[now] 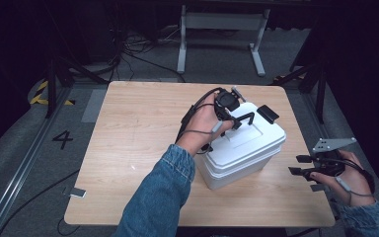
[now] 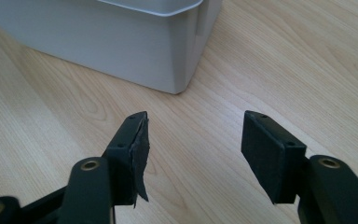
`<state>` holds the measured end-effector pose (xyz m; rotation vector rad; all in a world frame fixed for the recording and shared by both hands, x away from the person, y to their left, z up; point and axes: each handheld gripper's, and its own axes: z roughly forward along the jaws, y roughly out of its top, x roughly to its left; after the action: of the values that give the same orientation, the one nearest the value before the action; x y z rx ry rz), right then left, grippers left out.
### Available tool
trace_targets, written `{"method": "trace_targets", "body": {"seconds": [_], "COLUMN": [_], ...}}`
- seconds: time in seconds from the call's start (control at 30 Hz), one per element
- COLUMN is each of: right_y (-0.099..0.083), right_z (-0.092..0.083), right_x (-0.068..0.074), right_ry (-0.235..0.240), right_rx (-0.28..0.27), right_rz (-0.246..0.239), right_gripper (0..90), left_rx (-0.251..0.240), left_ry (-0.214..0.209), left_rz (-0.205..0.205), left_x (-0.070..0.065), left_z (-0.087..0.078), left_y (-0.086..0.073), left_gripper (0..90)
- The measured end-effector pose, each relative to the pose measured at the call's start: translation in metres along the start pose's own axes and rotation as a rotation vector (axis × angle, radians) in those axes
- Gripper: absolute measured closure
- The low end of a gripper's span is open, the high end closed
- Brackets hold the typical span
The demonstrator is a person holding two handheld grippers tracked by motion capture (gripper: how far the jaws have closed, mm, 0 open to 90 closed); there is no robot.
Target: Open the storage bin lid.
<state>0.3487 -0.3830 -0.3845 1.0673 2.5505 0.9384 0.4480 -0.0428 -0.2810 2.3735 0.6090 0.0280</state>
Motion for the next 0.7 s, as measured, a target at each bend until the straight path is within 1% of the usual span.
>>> {"method": "trace_targets", "body": {"seconds": [0.1, 0.13, 0.17, 0.23, 0.33, 0.43, 0.57, 0.6, 0.7], "right_y": [-0.001, -0.001, -0.001, -0.001, -0.001, -0.001, -0.001, -0.001, -0.001], "right_z": [0.000, 0.000, 0.000, 0.000, 0.000, 0.001, 0.002, 0.002, 0.004], "right_x": [-0.001, -0.001, -0.001, -0.001, -0.001, -0.001, -0.001, -0.001, -0.002], "right_ry": [-0.003, -0.001, -0.002, -0.003, -0.002, -0.002, 0.001, 0.001, 0.003], "right_rx": [-0.002, 0.000, 0.000, 0.001, 0.001, 0.001, 0.007, 0.007, 0.010], "right_rz": [-0.002, 0.001, -0.002, -0.004, -0.006, -0.005, 0.000, 0.000, -0.002], "right_gripper": [42.4, 42.4, 42.4, 42.4, 42.4, 42.3, 42.3, 42.3, 42.2], "left_rx": [-0.020, -0.017, -0.030, -0.029, -0.051, -0.067, -0.074, -0.074, -0.080], "left_ry": [0.009, 0.014, 0.016, 0.018, 0.017, 0.026, 0.043, 0.043, 0.051], "left_rz": [0.001, 0.000, 0.004, 0.005, -0.010, -0.011, -0.017, -0.017, -0.024], "left_x": [-0.002, -0.003, -0.003, -0.004, -0.003, -0.001, 0.001, 0.001, 0.002], "left_z": [-0.012, -0.016, -0.018, -0.021, -0.028, -0.037, -0.049, -0.049, -0.056], "left_y": [0.003, 0.004, 0.004, 0.004, 0.003, 0.002, 0.001, 0.001, -0.002], "left_gripper": [84.1, 84.1, 84.1, 84.1, 84.1, 84.1, 84.1, 84.1, 84.1]}}
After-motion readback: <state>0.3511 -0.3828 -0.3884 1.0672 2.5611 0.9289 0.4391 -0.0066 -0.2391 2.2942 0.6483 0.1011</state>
